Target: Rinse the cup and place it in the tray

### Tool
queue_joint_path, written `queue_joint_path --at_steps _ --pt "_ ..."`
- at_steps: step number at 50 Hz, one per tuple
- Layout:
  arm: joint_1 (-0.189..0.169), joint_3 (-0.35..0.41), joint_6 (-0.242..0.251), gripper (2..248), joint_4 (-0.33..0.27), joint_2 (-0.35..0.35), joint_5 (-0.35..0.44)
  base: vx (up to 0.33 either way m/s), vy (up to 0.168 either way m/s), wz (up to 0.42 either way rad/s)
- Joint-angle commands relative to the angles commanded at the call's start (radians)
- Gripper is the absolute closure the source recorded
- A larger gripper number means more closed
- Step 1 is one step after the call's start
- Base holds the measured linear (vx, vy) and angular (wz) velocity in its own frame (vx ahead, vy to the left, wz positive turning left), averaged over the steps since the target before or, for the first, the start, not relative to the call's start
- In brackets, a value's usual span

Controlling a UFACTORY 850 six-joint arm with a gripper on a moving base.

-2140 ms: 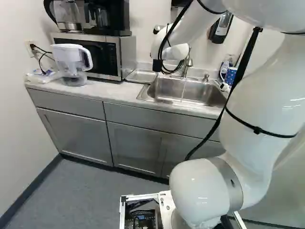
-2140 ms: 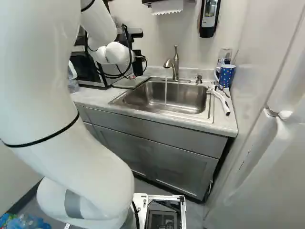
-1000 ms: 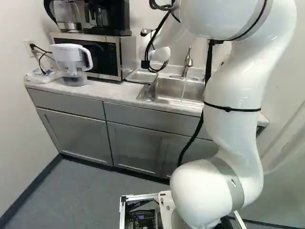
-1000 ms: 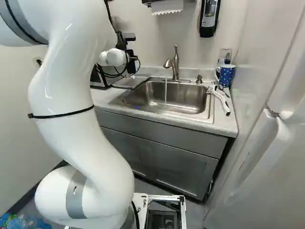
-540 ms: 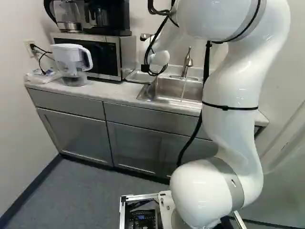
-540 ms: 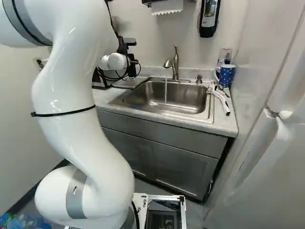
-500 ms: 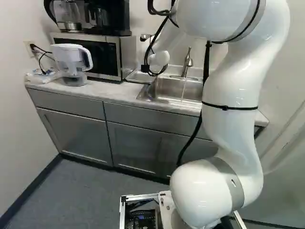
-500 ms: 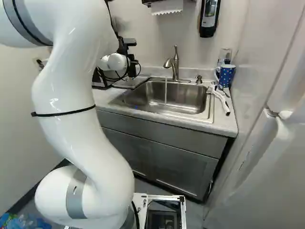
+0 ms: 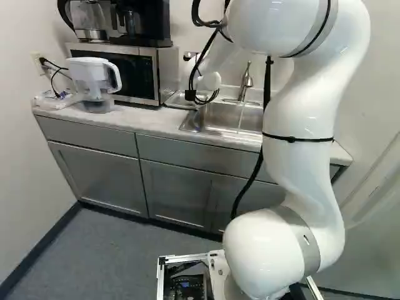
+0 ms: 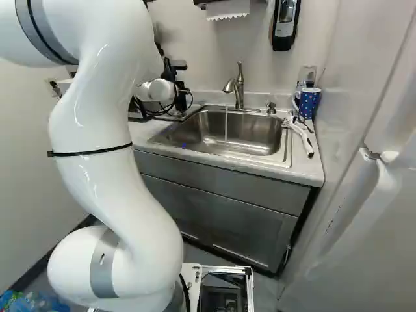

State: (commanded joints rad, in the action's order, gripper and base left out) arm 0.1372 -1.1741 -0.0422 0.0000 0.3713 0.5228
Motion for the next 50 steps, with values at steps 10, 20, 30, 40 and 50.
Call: queue_joint_path --at_steps 10,20,30,40,50 --pt "0.000 0.001 0.000 125 0.000 0.003 0.000 0.000 0.000 0.000" --pt "0.000 0.001 0.000 73 0.000 0.003 0.000 0.000 0.000 0.000" --pt "0.000 0.001 0.000 5 0.000 0.003 0.000 0.000 0.000 0.000" --pt "0.000 0.001 0.000 3 0.000 0.002 0.000 0.000 0.000 0.000" --pt "0.000 -0.003 0.000 3 0.000 -0.009 0.000 0.000 0.000 0.000"
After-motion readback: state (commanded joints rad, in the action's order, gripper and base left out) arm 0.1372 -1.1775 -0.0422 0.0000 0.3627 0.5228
